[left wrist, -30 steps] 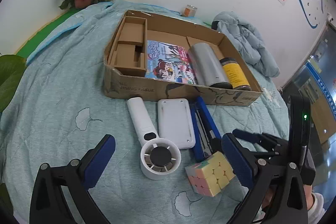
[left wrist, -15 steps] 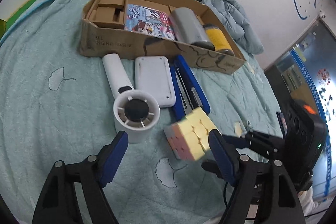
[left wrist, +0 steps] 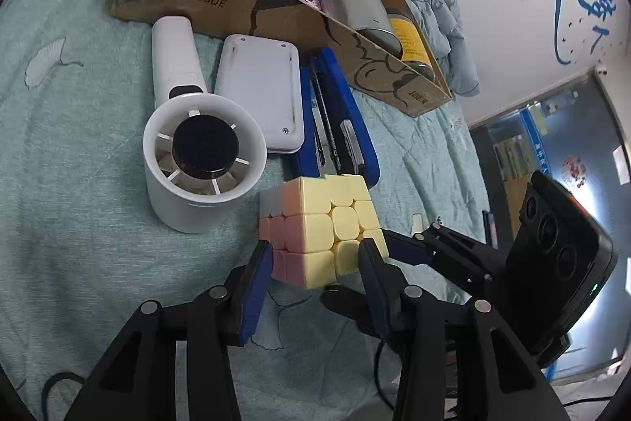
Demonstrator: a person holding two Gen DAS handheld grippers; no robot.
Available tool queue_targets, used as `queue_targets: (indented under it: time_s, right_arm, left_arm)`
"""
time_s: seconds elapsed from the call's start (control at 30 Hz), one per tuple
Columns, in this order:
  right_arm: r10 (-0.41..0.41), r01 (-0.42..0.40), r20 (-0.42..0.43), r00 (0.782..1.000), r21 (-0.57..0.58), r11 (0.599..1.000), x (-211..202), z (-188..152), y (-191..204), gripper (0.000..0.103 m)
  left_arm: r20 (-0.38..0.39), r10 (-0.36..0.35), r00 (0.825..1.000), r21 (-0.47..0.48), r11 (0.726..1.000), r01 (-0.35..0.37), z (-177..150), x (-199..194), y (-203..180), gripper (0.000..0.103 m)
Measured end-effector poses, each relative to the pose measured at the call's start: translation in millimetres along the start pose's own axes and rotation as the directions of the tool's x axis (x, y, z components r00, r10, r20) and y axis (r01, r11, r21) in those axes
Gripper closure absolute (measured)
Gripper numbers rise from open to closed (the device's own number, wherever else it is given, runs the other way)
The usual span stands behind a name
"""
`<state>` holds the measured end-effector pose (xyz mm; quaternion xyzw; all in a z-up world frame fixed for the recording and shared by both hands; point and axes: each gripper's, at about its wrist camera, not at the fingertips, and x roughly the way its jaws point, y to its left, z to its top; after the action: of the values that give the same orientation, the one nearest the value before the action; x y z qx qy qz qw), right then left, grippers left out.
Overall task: Organize rigid objects
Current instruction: 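Lift the cube with the right tool and carry it over the box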
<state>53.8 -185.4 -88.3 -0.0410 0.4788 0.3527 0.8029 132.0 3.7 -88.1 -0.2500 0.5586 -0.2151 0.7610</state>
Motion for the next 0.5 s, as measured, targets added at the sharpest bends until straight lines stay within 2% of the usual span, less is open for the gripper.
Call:
queue_targets:
  time_s: [0.07, 0.13, 0.2, 0.3, 0.4, 0.5]
  right_arm:
    - [-0.042, 0.042, -0.012, 0.999, -0.032, 0.999, 7, 0, 3, 0.051]
    - [-0.047, 0.047, -0.025, 0.999, -0.02, 0.999, 12, -3, 0, 0.051]
    - [-0.036, 0.037, -0.048, 0.998, 0.022, 0.999, 20, -6, -5, 0.051]
    - [-0.05, 0.052, -0.036, 0.998, 0.034, 0.998, 25, -10, -5, 0.051]
    - [-0.067, 0.068, -0.028, 0.997, 0.04, 0.997, 25, -11, -2, 0.051]
    - [-0.095, 0.095, -0.024, 0.995, 0.017, 0.995, 24, -10, 3, 0.051]
  left_arm:
    - [-0.008, -0.023, 1.0, -0.032, 0.999, 0.023, 2, 1, 5, 0.06]
    - [-0.019, -0.042, 0.999, -0.047, 0.998, 0.041, 2, 4, 9, 0.059]
    - [-0.031, -0.052, 0.998, -0.059, 0.997, 0.05, 0, 8, 14, 0.053]
    - [-0.031, -0.053, 0.998, -0.061, 0.997, 0.051, -1, 15, 13, 0.044]
    - [-0.02, -0.045, 0.999, -0.035, 0.998, 0.045, -2, 17, 10, 0.044]
    - [-0.009, -0.037, 0.999, 0.017, 0.999, 0.037, -2, 14, 3, 0.05]
